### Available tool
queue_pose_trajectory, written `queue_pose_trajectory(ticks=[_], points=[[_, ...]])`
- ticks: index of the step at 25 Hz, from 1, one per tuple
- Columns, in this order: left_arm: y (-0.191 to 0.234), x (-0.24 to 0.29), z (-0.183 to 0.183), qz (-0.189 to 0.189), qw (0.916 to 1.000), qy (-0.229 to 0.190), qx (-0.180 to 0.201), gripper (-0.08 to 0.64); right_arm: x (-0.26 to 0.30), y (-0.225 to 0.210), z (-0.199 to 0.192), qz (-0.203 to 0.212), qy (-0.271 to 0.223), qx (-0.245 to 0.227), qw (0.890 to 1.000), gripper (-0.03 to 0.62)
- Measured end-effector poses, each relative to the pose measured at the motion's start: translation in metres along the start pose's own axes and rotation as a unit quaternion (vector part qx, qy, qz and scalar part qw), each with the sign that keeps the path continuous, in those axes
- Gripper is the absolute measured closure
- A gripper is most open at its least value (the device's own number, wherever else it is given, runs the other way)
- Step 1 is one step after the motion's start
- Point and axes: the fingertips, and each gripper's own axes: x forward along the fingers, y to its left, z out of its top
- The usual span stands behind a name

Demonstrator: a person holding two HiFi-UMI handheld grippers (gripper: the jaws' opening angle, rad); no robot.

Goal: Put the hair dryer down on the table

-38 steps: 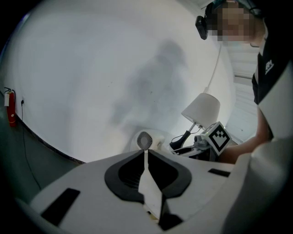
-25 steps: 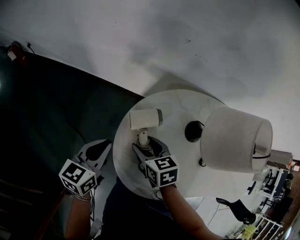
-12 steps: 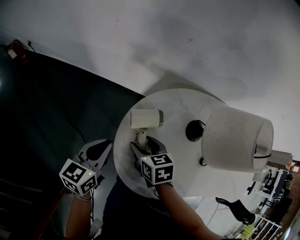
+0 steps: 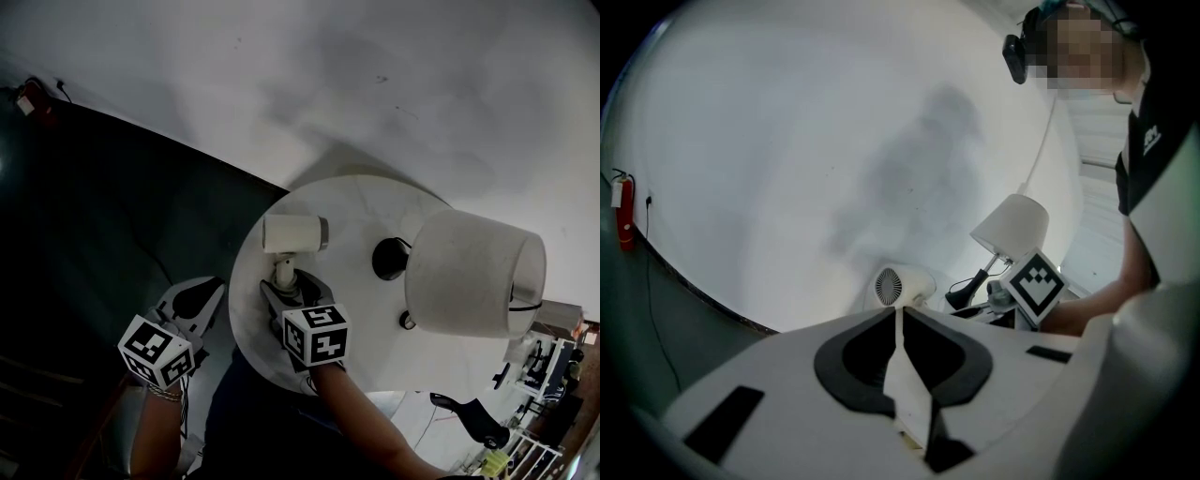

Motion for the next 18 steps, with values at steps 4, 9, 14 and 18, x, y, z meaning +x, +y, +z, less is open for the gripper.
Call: queue_pose_trajectory(ticks=[4,9,14,18], points=[[0.000,-0.004,-0.002,0.001,1.0000,0.000,0.002,0.522,-0.003,0.001,-0.001,-0.005,-0.002,-0.019,1.000,0.299],[-0.004,-0.006,-0.003,0.004,0.9999,0.005,0.013,0.522,-0.012,-0.002,-0.008,-0.009,-0.001,-0.026,1.000,0.299],[-0.015,-0.008,-0.002,-0.005,0.9998,-0.001,0.020,0.522,-0.030,-0.004,-0.008,-0.007,-0.024,-0.007,1.000,0.299],[-0.021,-0.011,0.000,-0.011,0.9997,-0.003,0.023,0.522,-0.043,-0.002,-0.004,-0.010,-0.043,-0.008,0.999,0.301]])
